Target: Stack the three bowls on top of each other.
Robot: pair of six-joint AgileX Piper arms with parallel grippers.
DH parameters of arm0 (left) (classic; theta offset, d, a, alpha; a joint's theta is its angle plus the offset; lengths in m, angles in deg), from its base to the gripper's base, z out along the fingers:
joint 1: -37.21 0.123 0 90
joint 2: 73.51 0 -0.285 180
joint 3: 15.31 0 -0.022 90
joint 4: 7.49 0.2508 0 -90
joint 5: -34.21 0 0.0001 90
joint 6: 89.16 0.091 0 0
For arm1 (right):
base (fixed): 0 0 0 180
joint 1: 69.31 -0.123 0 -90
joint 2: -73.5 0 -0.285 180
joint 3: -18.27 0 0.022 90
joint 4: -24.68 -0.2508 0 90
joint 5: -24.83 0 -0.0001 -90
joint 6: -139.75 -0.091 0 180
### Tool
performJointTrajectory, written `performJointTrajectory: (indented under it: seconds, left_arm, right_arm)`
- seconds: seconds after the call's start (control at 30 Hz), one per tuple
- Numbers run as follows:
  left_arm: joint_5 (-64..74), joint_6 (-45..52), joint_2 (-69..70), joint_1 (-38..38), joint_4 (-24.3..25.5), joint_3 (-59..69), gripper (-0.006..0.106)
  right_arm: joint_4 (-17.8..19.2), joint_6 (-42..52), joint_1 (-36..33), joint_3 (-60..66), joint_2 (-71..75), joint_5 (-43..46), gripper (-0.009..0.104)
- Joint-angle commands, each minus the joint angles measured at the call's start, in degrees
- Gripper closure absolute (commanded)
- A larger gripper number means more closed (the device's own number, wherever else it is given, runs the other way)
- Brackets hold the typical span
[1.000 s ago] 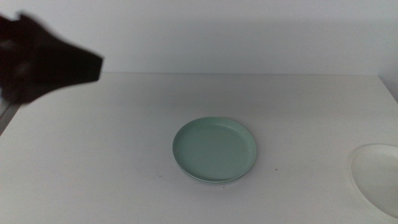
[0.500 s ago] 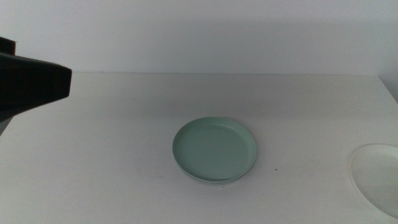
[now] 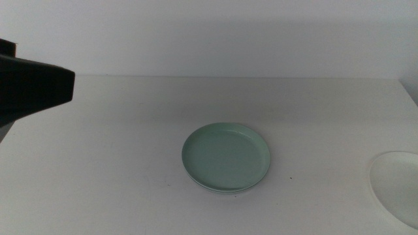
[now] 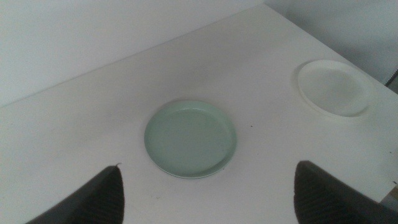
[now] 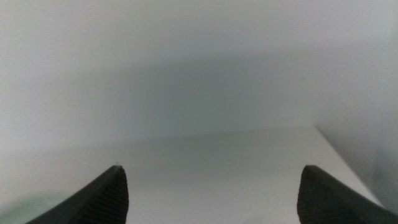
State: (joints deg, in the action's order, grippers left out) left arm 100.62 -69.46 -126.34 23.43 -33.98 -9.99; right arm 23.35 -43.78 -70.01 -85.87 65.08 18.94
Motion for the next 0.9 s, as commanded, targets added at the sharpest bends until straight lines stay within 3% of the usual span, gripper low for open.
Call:
performJointTrajectory:
  seconds: [0.0, 0.1, 0.2, 0.27, 0.37, 0.53, 0.63, 0.73, 0.87]
  left_arm:
    - [-0.73, -0.22, 0.2, 0.11, -0.46, 0.33, 0.007]
    - [-0.73, -0.22, 0.2, 0.11, -0.46, 0.33, 0.007]
    - [-0.73, -0.22, 0.2, 0.11, -0.46, 0.33, 0.007]
    - [-0.73, -0.22, 0.2, 0.11, -0.46, 0.33, 0.007]
    - [-0.85, -0.22, 0.2, 0.11, -0.46, 0.33, 0.007]
    - [-1.23, -0.22, 0.2, 0.11, -0.46, 0.33, 0.007]
    - [-1.35, -0.12, 0.2, 0.11, -0.46, 0.33, 0.007]
    - [-1.54, -0.12, 0.2, 0.11, -0.46, 0.33, 0.007]
    - [-1.54, -0.12, 0.2, 0.11, -0.46, 0.33, 0.007]
  right_arm:
    - [-0.31, -5.71, 0.18, -4.48, -2.81, 0.7, 0.023]
    - [-0.41, -11.92, 0.18, -16.04, -13.02, -8.54, 0.023]
    - [0.93, -11.46, 0.18, -31.87, -24.99, -31.16, 0.023]
    - [4.19, -10.61, 0.18, -40.6, -31.67, -43.82, 0.023]
    - [10.18, -14.31, 0.18, -48.88, -38.8, -52.78, 0.023]
    - [15.37, -16.16, 0.18, -54.06, -45.14, -58.24, 0.023]
    - [14.63, -16.16, 0.18, -54.06, -46.82, -56.55, 0.023]
    - [9.89, -17.42, 0.18, -54.06, -48.31, -56.19, 0.023]
    - [10.97, -17.24, 0.86, -55.11, -53.97, -59.59, 0.023]
